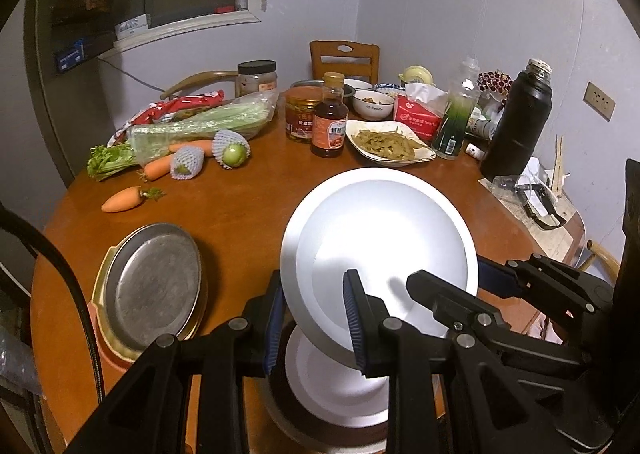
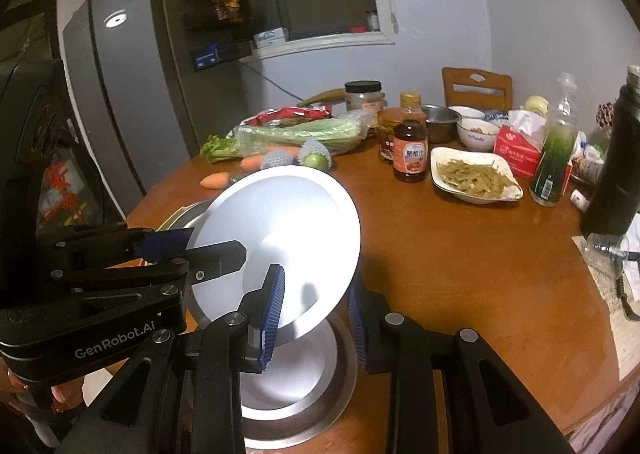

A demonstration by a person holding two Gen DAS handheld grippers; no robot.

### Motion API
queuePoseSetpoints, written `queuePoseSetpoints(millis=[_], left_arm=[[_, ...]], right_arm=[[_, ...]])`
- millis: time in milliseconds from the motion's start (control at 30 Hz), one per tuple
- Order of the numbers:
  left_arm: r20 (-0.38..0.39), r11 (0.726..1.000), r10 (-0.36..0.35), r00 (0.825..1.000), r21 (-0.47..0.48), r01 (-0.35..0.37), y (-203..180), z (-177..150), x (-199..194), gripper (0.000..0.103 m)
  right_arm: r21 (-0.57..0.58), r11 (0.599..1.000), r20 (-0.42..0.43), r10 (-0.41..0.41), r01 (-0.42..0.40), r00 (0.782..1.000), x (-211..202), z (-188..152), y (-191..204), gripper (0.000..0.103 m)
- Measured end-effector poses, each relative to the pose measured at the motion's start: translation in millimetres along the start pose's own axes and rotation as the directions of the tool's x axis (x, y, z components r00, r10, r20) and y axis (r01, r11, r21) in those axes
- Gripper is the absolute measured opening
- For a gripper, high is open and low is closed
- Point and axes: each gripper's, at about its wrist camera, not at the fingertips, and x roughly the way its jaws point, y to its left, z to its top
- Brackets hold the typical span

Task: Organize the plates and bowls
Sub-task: 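Lift the small white plate with the left gripper toward the steel bowl, then lower the small white plate into the steel bowl and open the left gripper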

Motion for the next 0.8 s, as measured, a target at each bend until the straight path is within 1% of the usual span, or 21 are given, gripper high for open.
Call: queuePoseSetpoints(millis=[267, 533, 800], left_arm=[[0.006, 1.0, 0.019, 1.0, -0.006, -0.019, 2.0, -12.2, -13.3, 0.029], [0.01, 1.0, 0.022, 1.0, -0.011, -0.022, -0.9, -19.0, -24.3, 0.029], [-0.01, 1.0, 0.019, 1.0, -0.018, -0.019, -2.7, -29.2, -22.3, 0.029]], right_arm=[[-0.015, 1.0, 0.011, 0.02, -0.02, 1.0, -9.2, -9.2, 10.7, 0.033], [-0.025, 0.999, 0.017, 0.025, -0.025, 1.0, -19.3, -13.7, 14.2, 0.033], [-0.034, 0.999, 0.009, 0.021, -0.021, 1.0, -22.8, -19.7, 15.2, 0.033]])
